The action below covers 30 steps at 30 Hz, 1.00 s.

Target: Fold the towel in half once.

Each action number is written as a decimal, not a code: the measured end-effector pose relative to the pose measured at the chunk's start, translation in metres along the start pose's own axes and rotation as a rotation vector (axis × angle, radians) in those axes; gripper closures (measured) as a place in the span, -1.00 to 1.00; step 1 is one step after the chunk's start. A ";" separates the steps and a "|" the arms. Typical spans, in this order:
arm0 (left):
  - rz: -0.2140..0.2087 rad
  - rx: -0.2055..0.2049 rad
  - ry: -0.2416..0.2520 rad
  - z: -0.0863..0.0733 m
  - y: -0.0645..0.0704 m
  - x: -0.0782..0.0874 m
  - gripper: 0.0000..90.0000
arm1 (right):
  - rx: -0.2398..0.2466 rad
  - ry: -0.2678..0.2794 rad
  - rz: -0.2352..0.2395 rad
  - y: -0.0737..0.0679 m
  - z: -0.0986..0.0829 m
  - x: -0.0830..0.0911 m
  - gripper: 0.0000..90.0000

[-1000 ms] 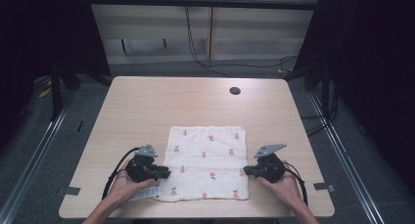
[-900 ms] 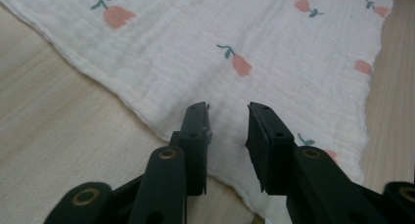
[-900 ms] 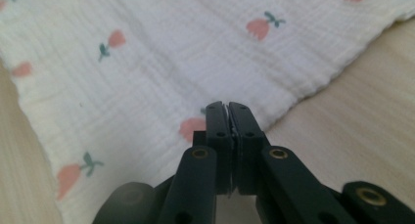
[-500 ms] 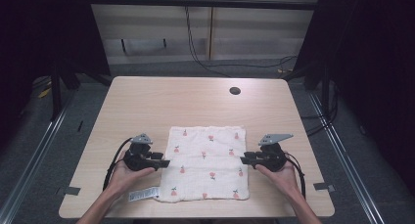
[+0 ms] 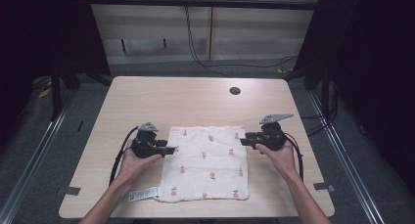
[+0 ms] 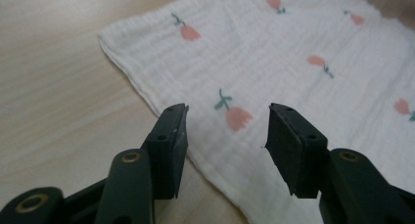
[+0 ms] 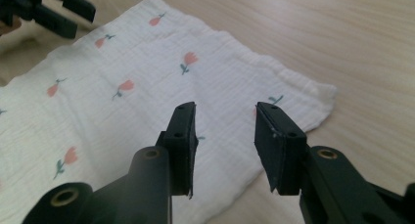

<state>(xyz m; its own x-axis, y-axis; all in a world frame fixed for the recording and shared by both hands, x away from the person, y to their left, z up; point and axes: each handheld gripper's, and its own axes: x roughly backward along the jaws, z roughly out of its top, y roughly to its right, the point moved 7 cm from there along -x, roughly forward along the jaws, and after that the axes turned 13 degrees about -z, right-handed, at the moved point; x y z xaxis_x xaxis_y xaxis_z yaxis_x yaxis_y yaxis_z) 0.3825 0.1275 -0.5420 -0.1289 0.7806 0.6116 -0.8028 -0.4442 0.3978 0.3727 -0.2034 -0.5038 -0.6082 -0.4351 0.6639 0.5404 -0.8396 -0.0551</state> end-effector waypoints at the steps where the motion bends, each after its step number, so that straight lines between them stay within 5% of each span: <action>1: 0.001 -0.014 -0.019 -0.002 0.001 -0.002 0.11 | -0.008 0.004 -0.011 0.001 0.002 -0.002 0.33; 7: 0.030 -0.051 -0.020 -0.004 0.001 -0.004 0.32 | -0.008 0.005 -0.021 0.011 0.011 -0.015 0.30; 13: 0.007 -0.043 -0.018 -0.001 -0.004 -0.003 0.38 | 0.004 -0.006 -0.055 0.021 0.023 -0.026 0.37; 19: 0.025 -0.007 0.026 0.014 -0.020 0.007 0.34 | -0.046 -0.013 -0.086 0.043 0.029 -0.040 0.42; 30: 0.065 0.039 0.054 0.022 -0.044 0.009 0.26 | -0.055 -0.063 -0.112 0.052 0.029 -0.058 0.41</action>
<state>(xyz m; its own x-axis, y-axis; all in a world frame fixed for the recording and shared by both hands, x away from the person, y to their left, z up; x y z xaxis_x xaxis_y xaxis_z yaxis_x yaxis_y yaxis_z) 0.4300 0.1441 -0.5393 -0.2121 0.7714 0.5999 -0.7684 -0.5110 0.3854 0.4536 -0.2124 -0.5237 -0.6247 -0.3178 0.7133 0.4375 -0.8991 -0.0174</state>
